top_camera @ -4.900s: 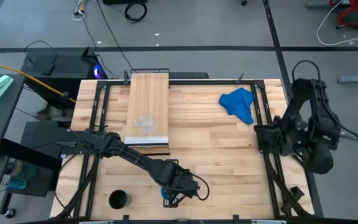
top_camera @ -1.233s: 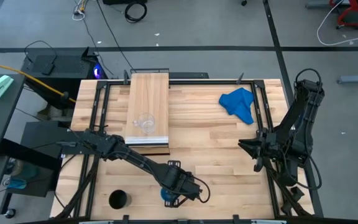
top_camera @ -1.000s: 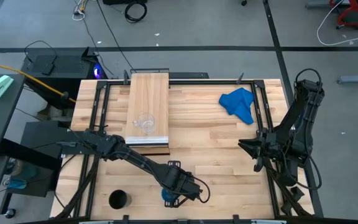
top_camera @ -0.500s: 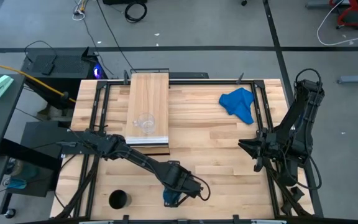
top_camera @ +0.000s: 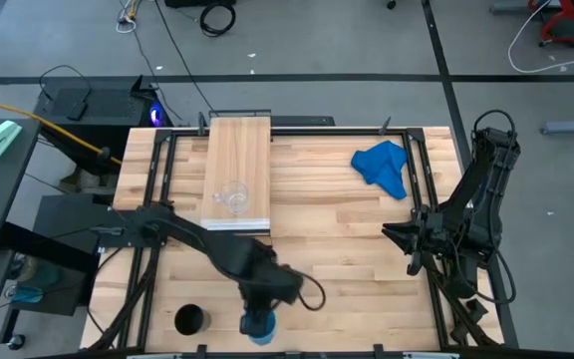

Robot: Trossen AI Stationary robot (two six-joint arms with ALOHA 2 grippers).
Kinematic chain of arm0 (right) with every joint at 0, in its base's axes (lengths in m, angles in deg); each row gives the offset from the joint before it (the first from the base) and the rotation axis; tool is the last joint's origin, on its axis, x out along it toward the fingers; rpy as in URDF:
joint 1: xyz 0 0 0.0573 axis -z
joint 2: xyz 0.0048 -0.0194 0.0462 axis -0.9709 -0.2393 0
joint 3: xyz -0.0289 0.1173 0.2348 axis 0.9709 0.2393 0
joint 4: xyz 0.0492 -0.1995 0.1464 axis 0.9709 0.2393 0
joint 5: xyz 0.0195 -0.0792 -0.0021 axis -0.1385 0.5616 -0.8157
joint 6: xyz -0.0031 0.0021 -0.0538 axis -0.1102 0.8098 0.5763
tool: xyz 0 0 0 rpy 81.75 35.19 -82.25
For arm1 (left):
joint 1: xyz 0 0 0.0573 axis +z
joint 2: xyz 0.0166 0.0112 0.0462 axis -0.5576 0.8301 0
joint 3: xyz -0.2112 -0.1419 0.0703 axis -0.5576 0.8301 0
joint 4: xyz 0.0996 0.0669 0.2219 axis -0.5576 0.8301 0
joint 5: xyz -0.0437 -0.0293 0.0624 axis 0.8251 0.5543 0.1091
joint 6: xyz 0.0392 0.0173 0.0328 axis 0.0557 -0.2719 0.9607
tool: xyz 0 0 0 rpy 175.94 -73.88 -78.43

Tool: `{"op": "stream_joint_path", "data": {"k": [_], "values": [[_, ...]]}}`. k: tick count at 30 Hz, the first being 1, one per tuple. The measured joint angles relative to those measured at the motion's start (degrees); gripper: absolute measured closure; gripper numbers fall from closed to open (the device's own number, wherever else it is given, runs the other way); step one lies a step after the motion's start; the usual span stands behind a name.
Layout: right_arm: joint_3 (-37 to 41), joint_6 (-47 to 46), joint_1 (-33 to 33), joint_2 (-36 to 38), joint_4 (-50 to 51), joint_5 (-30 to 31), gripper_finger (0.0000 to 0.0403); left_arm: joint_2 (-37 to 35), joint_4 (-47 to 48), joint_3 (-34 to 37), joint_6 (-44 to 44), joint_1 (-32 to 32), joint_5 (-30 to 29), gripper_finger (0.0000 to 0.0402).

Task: Stack small to large cups/mugs on shelf
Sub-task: Put the blue cup on the shelf

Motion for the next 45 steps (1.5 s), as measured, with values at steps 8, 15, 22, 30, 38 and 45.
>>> {"op": "stream_joint_path", "data": {"k": [8,15,22,30,38,45], "values": [[0.0,0.0,0.0,0.0,0.0,0.0,0.0328,-10.2,-2.2,0.0,-3.2,4.2,-5.9,0.0392],[0.0,0.0,0.0,0.0,0.0,0.0,0.0328,-15.8,-6.7,0.0,0.2,9.2,-7.4,0.0392],[0.0,0.0,0.0,0.0,0.0,0.0,0.0328,-20.7,-8.6,0.0,6.6,16.1,-8.7,0.0392],[0.0,0.0,0.0,0.0,0.0,0.0,0.0328,-25.7,-7.3,0.0,16.5,27.8,-11.8,0.0392],[0.0,0.0,0.0,0.0,0.0,0.0,0.0328,-26.4,4.1,0.0,28.1,44.2,-20.1,0.0392],[0.0,0.0,0.0,0.0,0.0,0.0,0.0328,-24.1,4.8,0.3,37.0,54.5,-18.0,0.0392]]}}
